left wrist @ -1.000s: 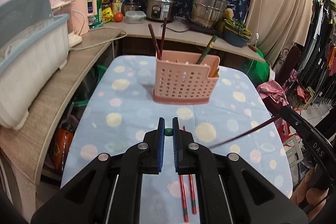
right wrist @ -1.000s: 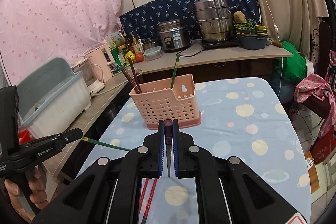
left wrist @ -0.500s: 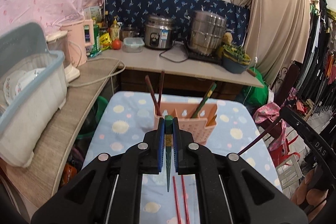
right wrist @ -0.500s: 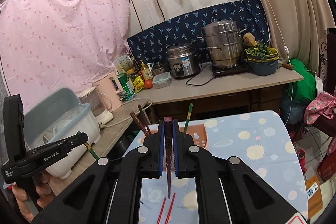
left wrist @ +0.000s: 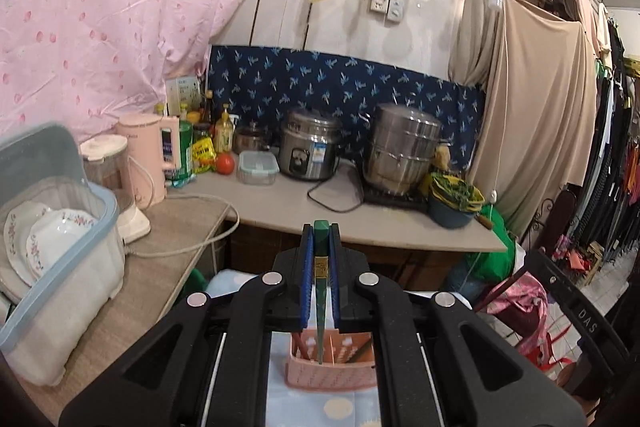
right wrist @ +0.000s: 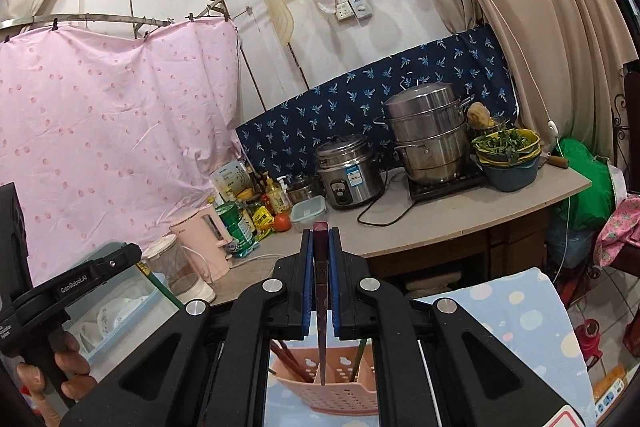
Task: Organize utensils
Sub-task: 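Lift both chopsticks into the pink basket and open both grippers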
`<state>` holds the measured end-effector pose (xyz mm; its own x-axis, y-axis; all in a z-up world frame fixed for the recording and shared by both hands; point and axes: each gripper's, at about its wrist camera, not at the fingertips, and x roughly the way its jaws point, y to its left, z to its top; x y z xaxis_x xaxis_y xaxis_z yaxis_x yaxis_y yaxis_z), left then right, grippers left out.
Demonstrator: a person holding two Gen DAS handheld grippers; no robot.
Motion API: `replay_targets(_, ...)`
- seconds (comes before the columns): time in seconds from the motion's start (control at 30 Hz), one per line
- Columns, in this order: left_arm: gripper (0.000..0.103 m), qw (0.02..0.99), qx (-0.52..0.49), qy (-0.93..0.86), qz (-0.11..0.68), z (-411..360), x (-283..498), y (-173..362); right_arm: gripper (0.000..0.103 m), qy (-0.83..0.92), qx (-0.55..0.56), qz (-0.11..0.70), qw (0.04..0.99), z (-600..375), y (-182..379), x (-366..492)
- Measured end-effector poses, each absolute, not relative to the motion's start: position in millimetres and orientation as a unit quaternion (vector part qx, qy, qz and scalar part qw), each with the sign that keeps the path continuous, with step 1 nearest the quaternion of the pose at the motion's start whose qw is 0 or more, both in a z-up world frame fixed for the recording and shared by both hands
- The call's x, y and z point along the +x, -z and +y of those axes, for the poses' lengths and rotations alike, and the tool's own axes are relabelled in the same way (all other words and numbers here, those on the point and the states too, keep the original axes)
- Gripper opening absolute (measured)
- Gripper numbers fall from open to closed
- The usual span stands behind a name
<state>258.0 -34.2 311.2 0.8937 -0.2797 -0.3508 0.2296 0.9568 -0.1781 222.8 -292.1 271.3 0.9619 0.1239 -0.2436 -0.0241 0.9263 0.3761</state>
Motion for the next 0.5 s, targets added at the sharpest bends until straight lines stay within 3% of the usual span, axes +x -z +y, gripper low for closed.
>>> replay_targets(0.5, 0.007, 0.962, -0.055, 0.131, 0.231, -53, 307, -247, 0.007, -0.038, 0.171, 0.204, 0.963, -278, -210, 278)
